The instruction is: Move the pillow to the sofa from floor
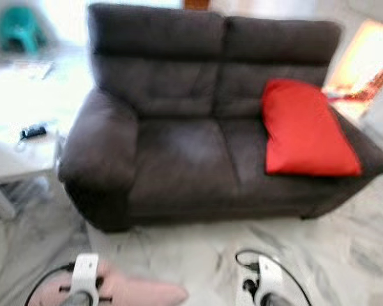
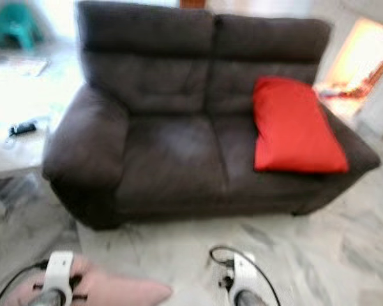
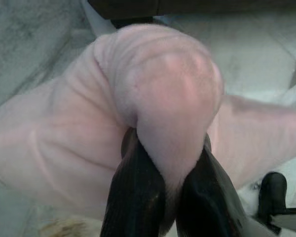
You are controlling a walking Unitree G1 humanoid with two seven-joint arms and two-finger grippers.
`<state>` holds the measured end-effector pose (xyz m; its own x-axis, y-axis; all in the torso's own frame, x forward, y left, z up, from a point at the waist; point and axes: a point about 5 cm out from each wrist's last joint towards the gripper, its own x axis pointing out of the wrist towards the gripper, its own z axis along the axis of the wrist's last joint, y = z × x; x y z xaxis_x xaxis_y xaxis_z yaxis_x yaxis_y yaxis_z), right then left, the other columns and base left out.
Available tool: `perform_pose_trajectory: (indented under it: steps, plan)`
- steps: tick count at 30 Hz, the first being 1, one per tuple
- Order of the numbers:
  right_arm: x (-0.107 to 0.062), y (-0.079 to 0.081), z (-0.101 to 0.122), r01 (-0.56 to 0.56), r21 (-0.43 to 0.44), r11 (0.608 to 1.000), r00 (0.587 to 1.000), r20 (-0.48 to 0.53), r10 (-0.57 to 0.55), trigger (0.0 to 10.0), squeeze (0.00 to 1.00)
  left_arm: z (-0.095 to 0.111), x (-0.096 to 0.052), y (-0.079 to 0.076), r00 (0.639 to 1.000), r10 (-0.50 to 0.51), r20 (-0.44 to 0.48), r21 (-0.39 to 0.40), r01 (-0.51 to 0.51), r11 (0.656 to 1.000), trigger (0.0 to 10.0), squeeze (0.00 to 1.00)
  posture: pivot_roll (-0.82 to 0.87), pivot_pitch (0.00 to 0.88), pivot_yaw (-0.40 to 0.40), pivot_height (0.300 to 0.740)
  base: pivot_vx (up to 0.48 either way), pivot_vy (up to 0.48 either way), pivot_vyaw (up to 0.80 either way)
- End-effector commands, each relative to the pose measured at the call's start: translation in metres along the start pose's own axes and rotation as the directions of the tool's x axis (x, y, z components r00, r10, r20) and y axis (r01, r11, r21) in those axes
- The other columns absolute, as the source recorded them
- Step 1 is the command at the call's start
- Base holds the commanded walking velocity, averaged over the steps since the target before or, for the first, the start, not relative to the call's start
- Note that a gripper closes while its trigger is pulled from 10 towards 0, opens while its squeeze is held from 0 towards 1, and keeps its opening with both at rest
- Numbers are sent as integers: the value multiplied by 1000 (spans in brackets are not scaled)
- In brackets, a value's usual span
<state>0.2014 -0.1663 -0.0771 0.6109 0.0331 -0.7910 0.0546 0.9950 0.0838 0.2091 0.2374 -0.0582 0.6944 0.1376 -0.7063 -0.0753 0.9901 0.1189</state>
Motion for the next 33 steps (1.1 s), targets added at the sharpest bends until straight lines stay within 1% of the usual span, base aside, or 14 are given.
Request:
perform_pose_trajectory:
  steps: [1, 7, 12, 13, 18, 24, 27, 33]
  plan:
    - [-1, -8, 1, 23, 23, 999, 1000, 8, -23, 10000, 0, 19, 4, -7, 998, -22, 61, 16, 21, 1000, 10000, 0, 96, 0, -28, 740, 0, 0, 0]
    - [0, -5, 4, 20, 26, 999, 1000, 12, -20, 10000, 0, 22, 5, -5, 998, -23, 67, 20, 22, 1000, 10000, 0, 98, 0, -22, 740, 0, 0, 0]
    - [0, -5, 4, 16, 6, 1000, 1000, 8, -16, 10000, 0, 21, 5, -5, 998, -29, 58, 49, 26, 998, 10000, 0, 96, 0, -18, 740, 0, 0, 0]
    - [0, -5, 4, 15, 3, 1000, 1000, 7, -15, 10000, 0, 21, 5, -5, 998, -28, 54, 69, 24, 997, 10000, 0, 93, 0, -17, 740, 0, 0, 0]
    - [0, -7, 6, 17, 7, 1000, 1000, 17, -17, 10000, 0, 22, 5, -7, 998, -36, 51, 73, 32, 997, 10000, 0, 91, 0, -15, 740, 0, -271, 0]
    - [1, -8, 15, 20, 21, 1000, 999, 38, -21, 10000, 0, 25, 6, -10, 998, -40, 57, 75, 36, 997, 10000, 0, 93, 0, -19, 740, 0, -274, 0]
    - [3, -5, 24, 10, 19, 1000, 998, 62, -12, 10000, 0, 29, 7, -10, 997, -33, 63, 72, 28, 997, 10000, 0, 98, 0, -20, 740, 0, -256, -644]
    - [4, 0, 34, 0, 22, 1000, 997, 82, -2, 10000, 0, 35, 8, -5, 997, -15, 76, 56, 11, 998, 10000, 0, 102, 0, -12, 740, 0, 0, -672]
